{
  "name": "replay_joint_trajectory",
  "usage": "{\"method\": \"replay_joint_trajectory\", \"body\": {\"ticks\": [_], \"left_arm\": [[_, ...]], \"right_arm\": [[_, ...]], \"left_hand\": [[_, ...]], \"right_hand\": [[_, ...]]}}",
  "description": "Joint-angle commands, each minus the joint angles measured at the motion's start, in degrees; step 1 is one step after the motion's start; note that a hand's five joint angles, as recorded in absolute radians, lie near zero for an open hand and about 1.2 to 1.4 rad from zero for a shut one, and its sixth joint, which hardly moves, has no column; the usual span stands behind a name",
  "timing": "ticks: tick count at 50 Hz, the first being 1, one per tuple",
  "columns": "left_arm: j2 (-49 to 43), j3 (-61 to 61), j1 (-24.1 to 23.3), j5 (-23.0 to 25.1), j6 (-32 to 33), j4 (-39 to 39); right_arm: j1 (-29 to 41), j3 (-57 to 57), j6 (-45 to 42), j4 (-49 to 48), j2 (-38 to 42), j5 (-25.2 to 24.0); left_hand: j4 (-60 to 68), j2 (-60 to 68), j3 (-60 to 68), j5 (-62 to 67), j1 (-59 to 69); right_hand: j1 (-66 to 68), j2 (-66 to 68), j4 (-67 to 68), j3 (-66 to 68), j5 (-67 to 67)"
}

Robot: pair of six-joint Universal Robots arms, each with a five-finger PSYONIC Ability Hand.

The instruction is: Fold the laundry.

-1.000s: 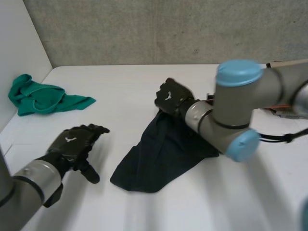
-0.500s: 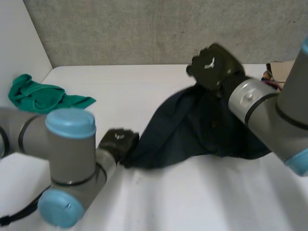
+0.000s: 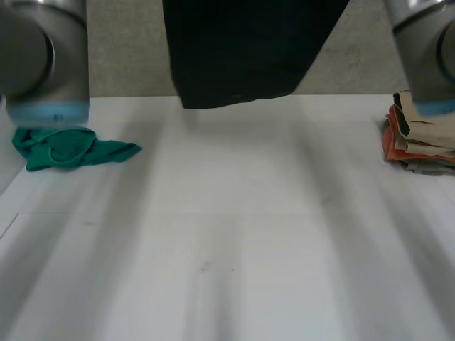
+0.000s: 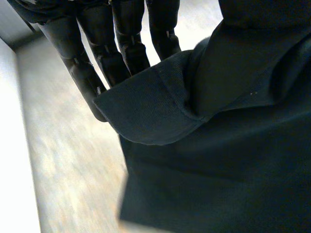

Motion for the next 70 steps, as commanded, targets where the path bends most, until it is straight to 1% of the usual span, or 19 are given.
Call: {"method": "replay_joint_trajectory", "body": {"ticks": [1,7,13,17,21,22,24,25,29,31,35,42,46,50,53,54,60,62,70], "left_arm": [[2.4,-24.0,0.5,1.3,-0.3,-0.9],[1.3,-41.2,0.2,3.3,0.3,-0.1],[2.8,-49.7,0.4,3.4,2.8,-3.3],[10.3,-52.9,-0.1,3.1,7.0,-13.4],[20.4,-53.9,-1.3,2.8,11.5,-31.1],[24.6,-53.8,-1.7,3.1,13.3,-39.0],[28.2,-53.4,-2.2,3.1,14.8,-46.3],[31.7,-52.7,-2.5,3.5,16.0,-53.1],[36.4,-50.1,-2.1,6.6,19.2,-62.3],[35.9,-49.2,-1.4,8.0,20.3,-63.1],[30.6,-47.4,0.9,9.6,22.3,-59.2],[14.0,-38.1,2.2,7.8,22.4,-46.8],[5.6,-29.9,2.3,6.9,22.7,-40.3],[-1.5,-15.3,3.1,6.3,22.5,-31.0],[-2.6,-7.2,3.4,5.4,21.8,-25.4],[-2.6,-2.5,3.5,4.3,20.8,-20.3],[-0.8,5.3,3.6,1.8,13.5,-2.6],[0.2,4.7,3.3,2.5,10.9,-1.3],[3.2,-6.0,3.2,4.6,7.8,-4.6]], "right_arm": [[1.0,16.6,-0.9,2.9,-1.0,-2.1],[2.9,30.1,-4.6,9.1,1.8,-2.2],[4.8,35.0,-7.5,16.9,3.6,-1.3],[5.6,35.9,-9.8,28.4,1.5,0.3],[7.7,36.9,-13.4,44.6,-7.8,3.4],[8.2,37.7,-14.4,50.4,-12.4,4.3],[8.4,38.6,-15.2,56.1,-17.0,5.0],[8.2,39.5,-15.9,60.9,-20.7,4.9],[6.6,40.9,-18.6,67.3,-23.9,3.1],[5.6,40.8,-20.7,67.2,-23.8,2.0],[5.1,38.7,-23.3,66.1,-19.5,0.9],[5.5,29.4,-15.4,61.1,-4.5,2.1],[5.7,21.2,-11.5,56.6,3.2,3.7],[6.2,6.1,-7.1,50.1,8.4,8.4],[6.3,-1.5,-5.0,44.2,8.7,10.7],[6.4,-5.5,-3.8,38.8,8.2,11.7],[6.6,-8.9,-0.9,18.9,3.9,12.3],[6.8,-8.2,-0.3,14.5,2.5,12.1],[6.7,-1.2,-0.1,15.8,-0.2,10.2]], "left_hand": [[11.3,11.6,11.9,14.7,13.7],[11.3,11.6,11.9,14.7,13.7],[11.3,11.6,11.9,14.7,13.7],[11.3,11.6,11.9,14.7,13.7],[11.3,11.6,11.9,14.7,13.7],[11.3,11.6,11.9,14.7,13.7],[11.3,11.6,11.9,14.7,13.7],[11.3,11.6,11.9,14.7,13.7],[11.3,11.6,11.9,14.7,13.7],[11.3,11.6,11.9,14.7,13.7],[11.3,11.6,11.9,14.7,13.7],[11.3,11.6,11.9,14.7,13.7],[11.3,11.6,11.9,14.7,13.7],[11.3,11.6,11.9,14.7,13.7],[11.3,11.6,11.9,14.7,13.7],[11.3,11.6,11.9,14.7,13.7],[11.3,11.6,11.9,14.7,13.7],[11.3,11.6,11.9,14.7,13.7],[11.3,11.6,11.9,14.7,13.7]], "right_hand": [[16.7,12.7,11.4,11.7,12.5],[16.7,12.7,11.4,11.7,12.5],[16.7,12.7,11.4,11.7,12.5],[16.7,12.7,11.4,11.7,12.5],[16.7,12.7,11.4,11.7,12.5],[16.7,12.7,11.4,11.7,12.5],[16.7,12.7,11.4,11.7,12.5],[16.7,12.7,11.4,11.7,12.5],[16.7,12.7,11.4,11.7,12.5],[16.7,12.7,11.4,11.7,12.5],[16.7,12.7,11.4,11.7,12.5],[16.7,12.7,11.4,11.7,12.5],[16.7,12.7,11.4,11.7,12.5],[16.7,12.7,11.4,11.7,12.5],[16.7,12.7,11.4,11.7,12.5],[16.7,12.7,11.4,11.7,12.5],[16.7,12.7,11.4,11.7,12.5],[16.7,12.7,11.4,11.7,12.5],[16.7,12.7,11.4,11.7,12.5]]}}
